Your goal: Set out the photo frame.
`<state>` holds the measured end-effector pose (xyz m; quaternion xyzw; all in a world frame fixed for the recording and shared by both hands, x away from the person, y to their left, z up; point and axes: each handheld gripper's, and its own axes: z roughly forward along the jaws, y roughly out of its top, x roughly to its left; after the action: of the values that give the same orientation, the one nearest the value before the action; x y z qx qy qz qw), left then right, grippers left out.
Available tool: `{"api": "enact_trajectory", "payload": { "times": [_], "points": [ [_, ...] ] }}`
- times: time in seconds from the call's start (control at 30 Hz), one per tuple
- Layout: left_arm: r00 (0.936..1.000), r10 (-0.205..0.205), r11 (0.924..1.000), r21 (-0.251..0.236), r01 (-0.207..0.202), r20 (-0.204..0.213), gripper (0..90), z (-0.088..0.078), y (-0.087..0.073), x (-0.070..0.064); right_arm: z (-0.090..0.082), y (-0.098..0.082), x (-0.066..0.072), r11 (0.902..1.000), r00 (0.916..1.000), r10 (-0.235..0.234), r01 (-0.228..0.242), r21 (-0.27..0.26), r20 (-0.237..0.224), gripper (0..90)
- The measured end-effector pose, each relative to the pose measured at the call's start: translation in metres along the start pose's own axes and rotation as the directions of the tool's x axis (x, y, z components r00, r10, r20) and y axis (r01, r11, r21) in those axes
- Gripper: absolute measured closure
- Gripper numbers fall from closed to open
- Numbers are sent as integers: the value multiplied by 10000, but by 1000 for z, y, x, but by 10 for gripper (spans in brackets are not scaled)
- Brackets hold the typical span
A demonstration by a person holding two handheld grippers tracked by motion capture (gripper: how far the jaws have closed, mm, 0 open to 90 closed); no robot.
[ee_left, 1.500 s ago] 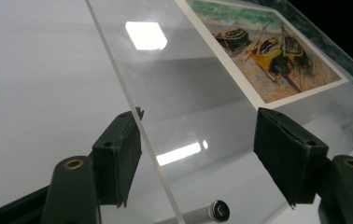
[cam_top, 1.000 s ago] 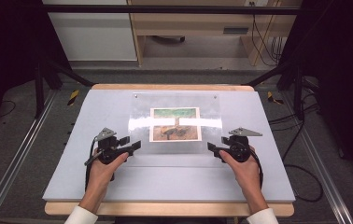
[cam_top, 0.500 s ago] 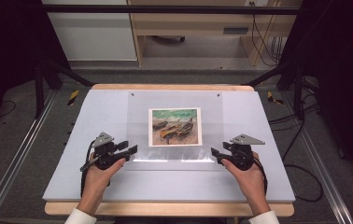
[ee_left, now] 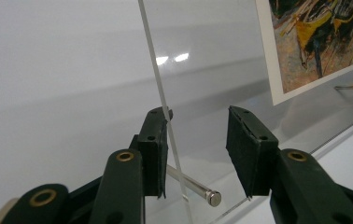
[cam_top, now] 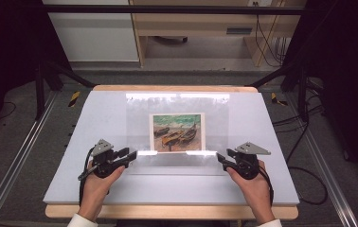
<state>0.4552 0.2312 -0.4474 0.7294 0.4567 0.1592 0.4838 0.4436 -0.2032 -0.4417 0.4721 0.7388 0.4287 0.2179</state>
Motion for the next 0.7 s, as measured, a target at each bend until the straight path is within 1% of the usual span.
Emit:
{"api": "enact_trajectory", "payload": {
  "times": [0.17,0.23,0.5,0.57,0.7],
  "points": [
    [10000,30,10000,-6,-30,-39,598,-2,-2,-1,-2,-3,0,10000,10000,6,-6,-39,9,575],
    [10000,36,10000,14,-36,-43,604,-3,-3,-2,-3,-4,1,10000,10000,76,-76,-55,9,584],
    [9999,104,9999,44,-103,-97,623,-5,-5,-4,-6,-7,1,10000,10000,-31,31,-91,22,613],
    [9999,132,9999,62,-131,-97,628,-6,-6,-4,-6,-7,1,9999,10000,68,-68,-88,9,619],
    [9998,176,9998,115,-174,-114,640,-7,-6,-5,-8,-9,2,10000,10000,-36,36,-68,86,634]
  ]
}}
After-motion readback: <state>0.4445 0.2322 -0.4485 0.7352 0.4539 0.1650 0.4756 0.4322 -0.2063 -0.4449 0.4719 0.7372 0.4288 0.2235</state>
